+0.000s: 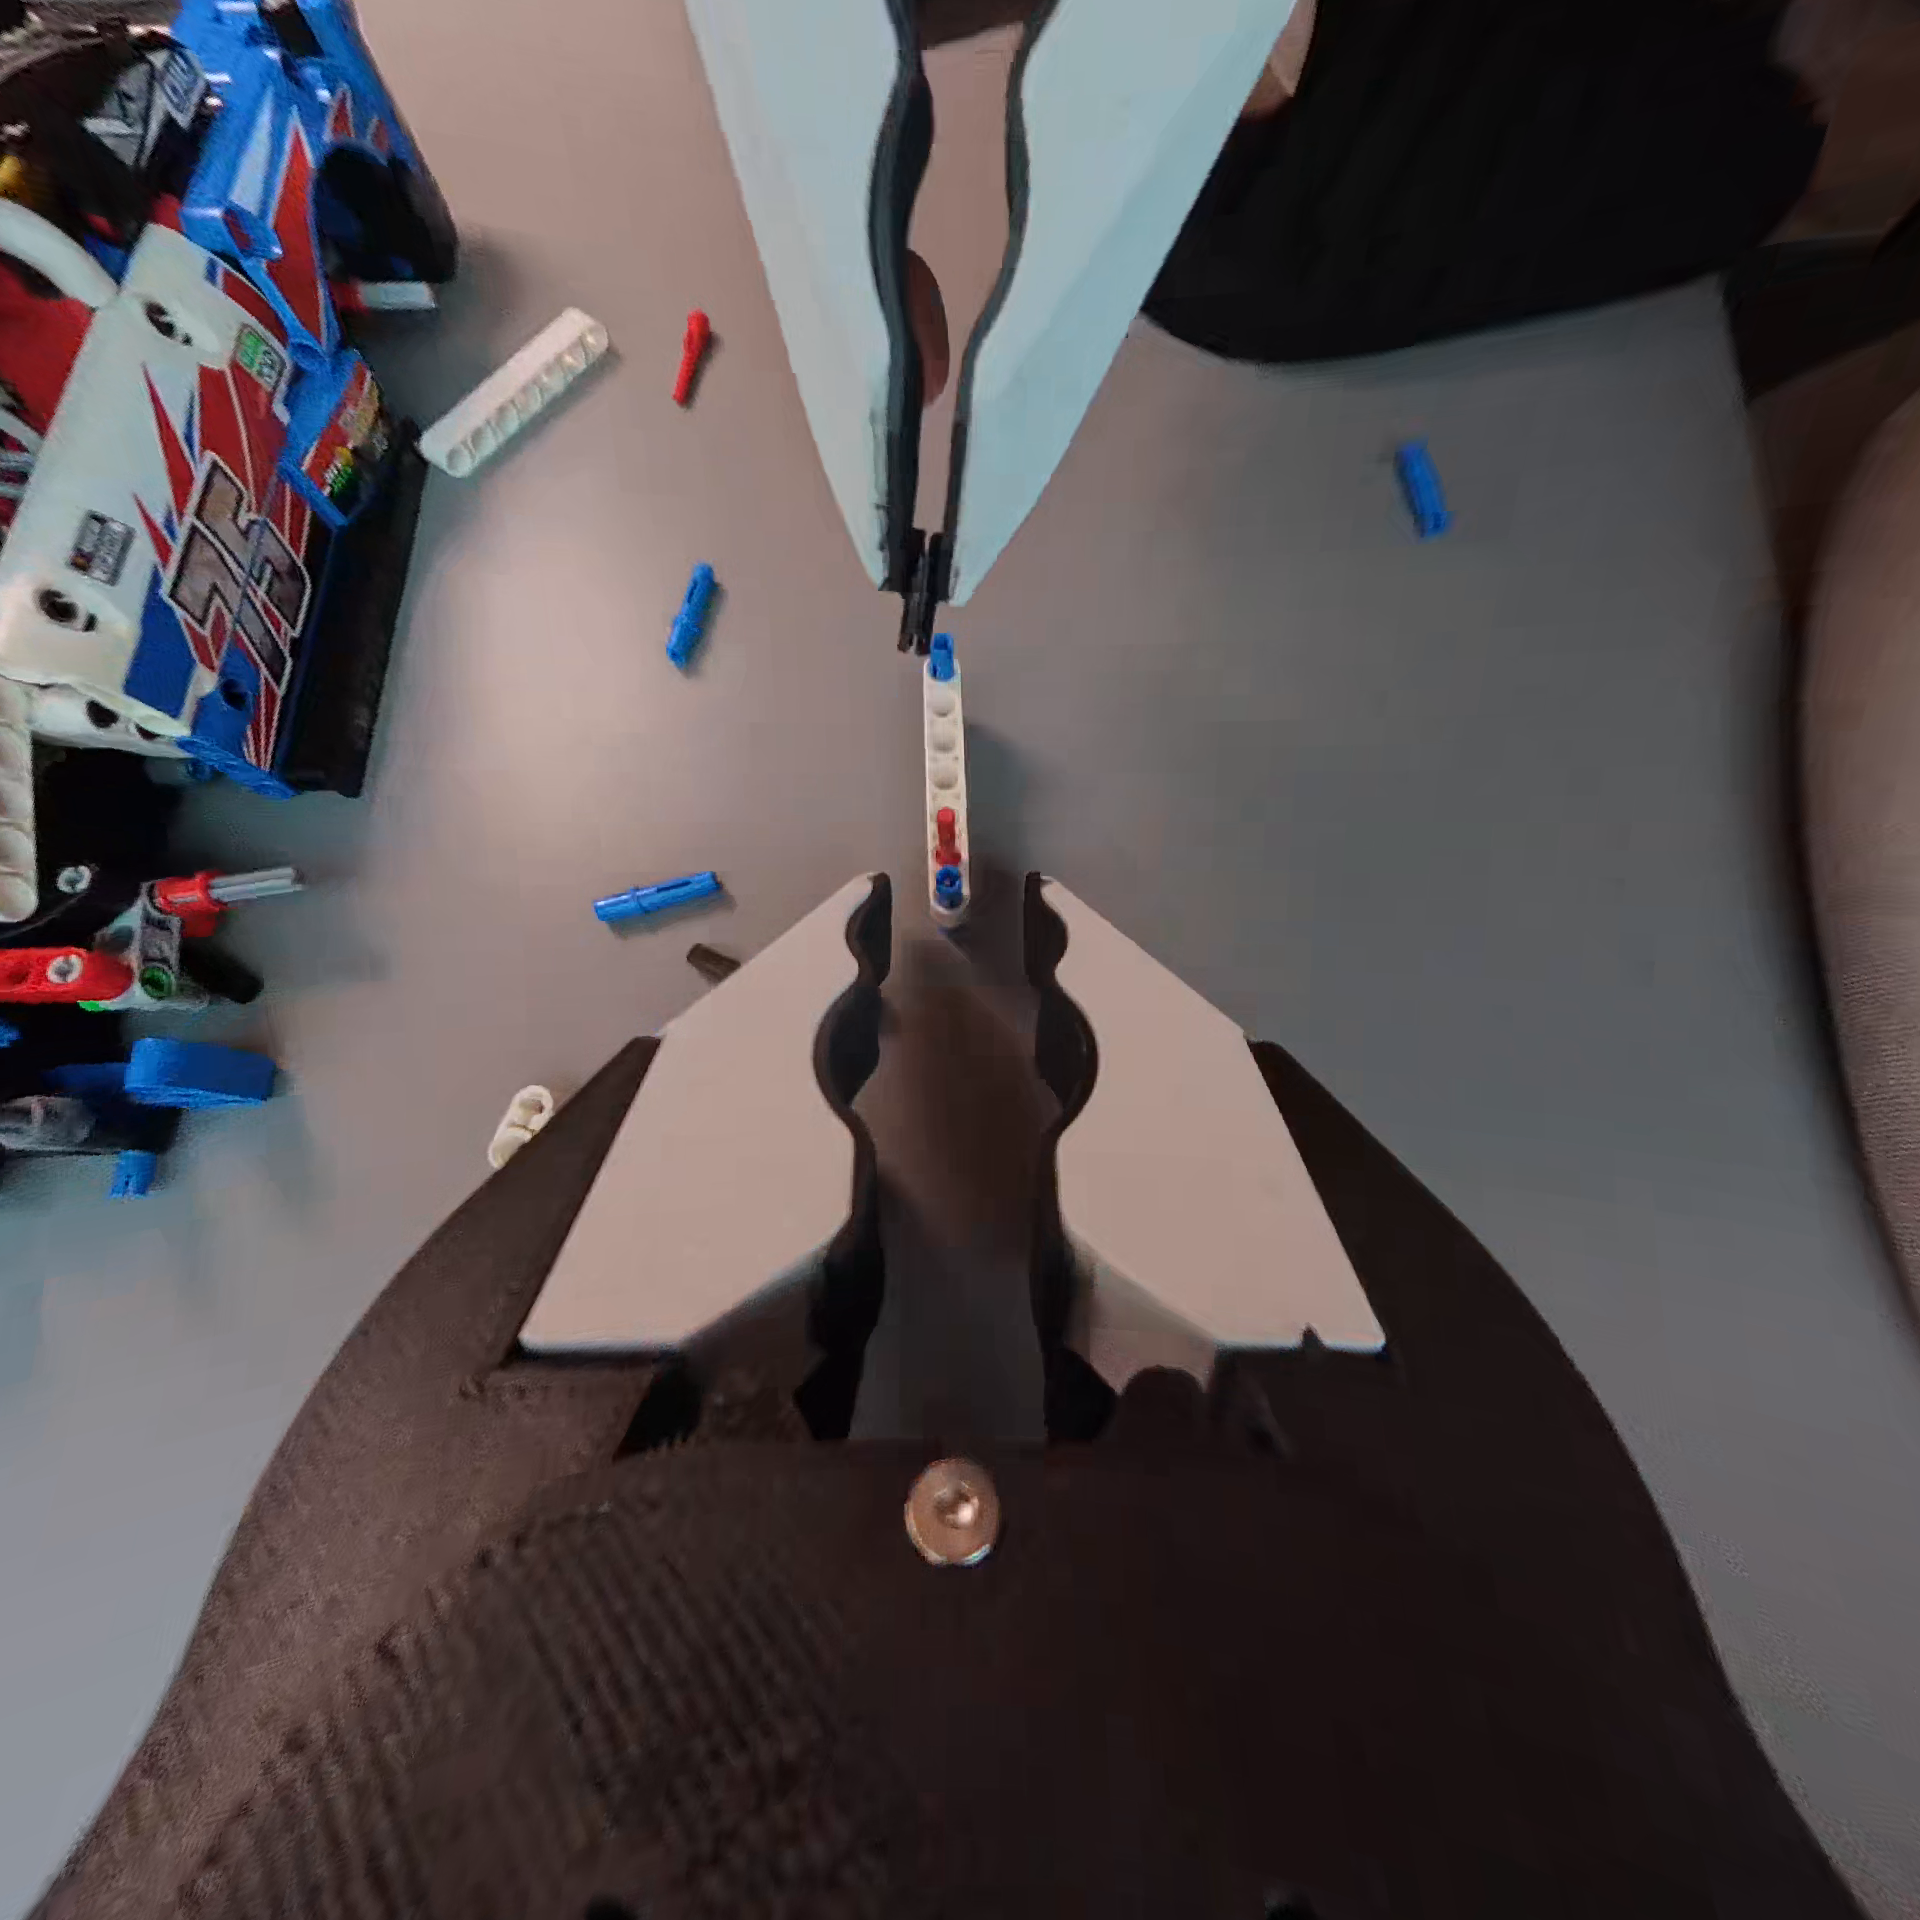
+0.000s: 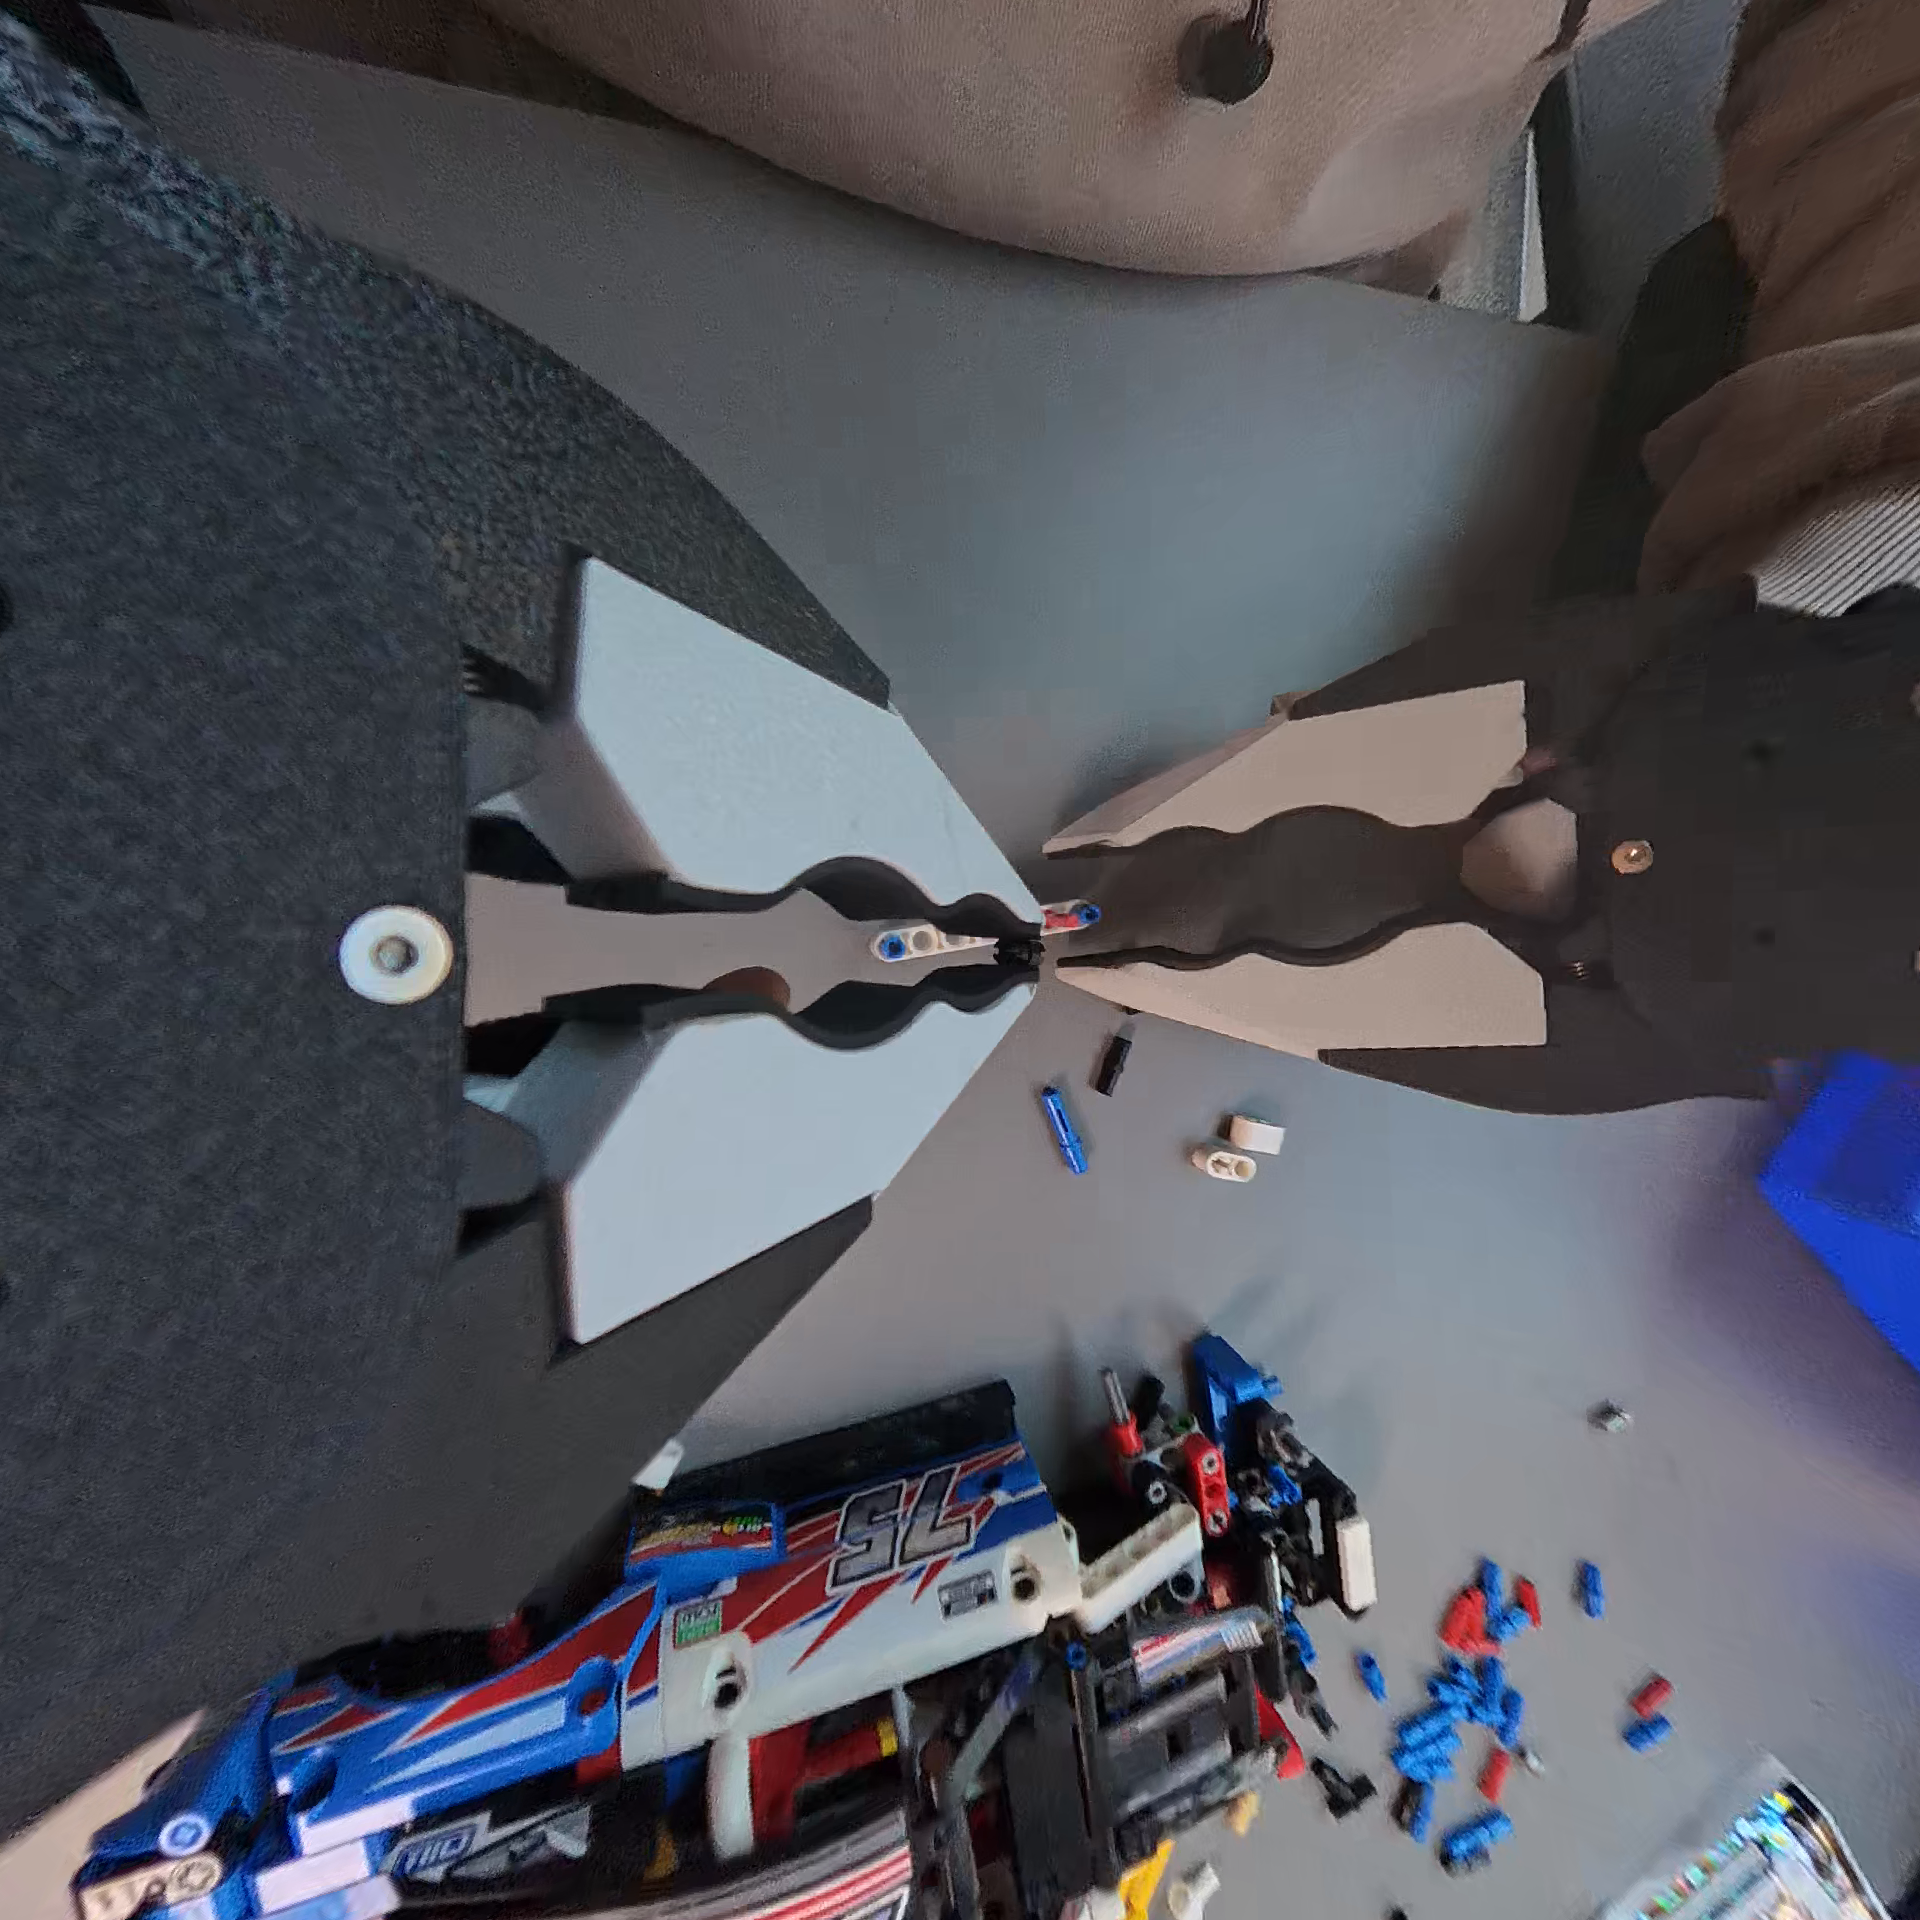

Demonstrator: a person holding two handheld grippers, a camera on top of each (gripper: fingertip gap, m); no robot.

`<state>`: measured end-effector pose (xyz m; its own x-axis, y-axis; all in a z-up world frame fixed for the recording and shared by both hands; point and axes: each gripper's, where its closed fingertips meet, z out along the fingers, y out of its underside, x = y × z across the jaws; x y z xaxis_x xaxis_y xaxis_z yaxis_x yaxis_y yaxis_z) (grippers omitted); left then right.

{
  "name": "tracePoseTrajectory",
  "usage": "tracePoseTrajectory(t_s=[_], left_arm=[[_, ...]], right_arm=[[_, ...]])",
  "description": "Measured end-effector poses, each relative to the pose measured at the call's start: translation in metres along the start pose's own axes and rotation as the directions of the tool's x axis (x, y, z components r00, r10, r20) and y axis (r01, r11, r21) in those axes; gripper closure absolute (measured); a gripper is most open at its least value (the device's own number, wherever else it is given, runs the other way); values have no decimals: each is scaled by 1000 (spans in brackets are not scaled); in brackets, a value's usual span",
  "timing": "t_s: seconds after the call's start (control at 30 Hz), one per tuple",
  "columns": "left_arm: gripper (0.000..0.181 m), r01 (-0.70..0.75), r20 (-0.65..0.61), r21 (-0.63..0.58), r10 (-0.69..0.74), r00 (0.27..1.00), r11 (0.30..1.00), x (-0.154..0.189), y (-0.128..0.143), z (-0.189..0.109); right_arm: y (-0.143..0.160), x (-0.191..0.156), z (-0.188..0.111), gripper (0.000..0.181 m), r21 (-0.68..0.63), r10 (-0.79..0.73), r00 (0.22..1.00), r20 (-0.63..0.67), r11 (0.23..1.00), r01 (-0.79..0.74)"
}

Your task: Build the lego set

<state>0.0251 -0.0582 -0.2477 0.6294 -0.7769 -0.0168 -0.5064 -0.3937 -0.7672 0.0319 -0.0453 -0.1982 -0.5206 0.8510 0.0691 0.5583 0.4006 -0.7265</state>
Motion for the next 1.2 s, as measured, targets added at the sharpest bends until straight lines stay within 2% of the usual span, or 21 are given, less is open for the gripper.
tracePoseTrajectory(t_s=[0.13,0.23,0.5,0.7,0.97,1.2], left_arm=[[167,-67,79,-24,68,994,997,-3,-1,8],[176,-82,80,-24,84,993,996,-2,-2,9],[176,30,-30,116,-27,999,993,4,-22,-7],[176,71,-74,168,-60,995,983,6,-30,-14],[176,176,-163,244,-139,977,954,7,-40,-23],[176,162,-171,214,-126,977,963,12,-37,-19]], right_arm=[[13,-3,12,179,-102,3,1000,27,995,0],[14,-4,16,179,-137,-1,999,41,991,7],[10,-8,17,179,-165,13,998,68,986,-2],[3,-9,11,179,-111,54,996,75,993,-46],[-8,-10,1,179,85,238,958,157,964,-253],[-2,-15,4,179,87,250,953,171,960,-268]])
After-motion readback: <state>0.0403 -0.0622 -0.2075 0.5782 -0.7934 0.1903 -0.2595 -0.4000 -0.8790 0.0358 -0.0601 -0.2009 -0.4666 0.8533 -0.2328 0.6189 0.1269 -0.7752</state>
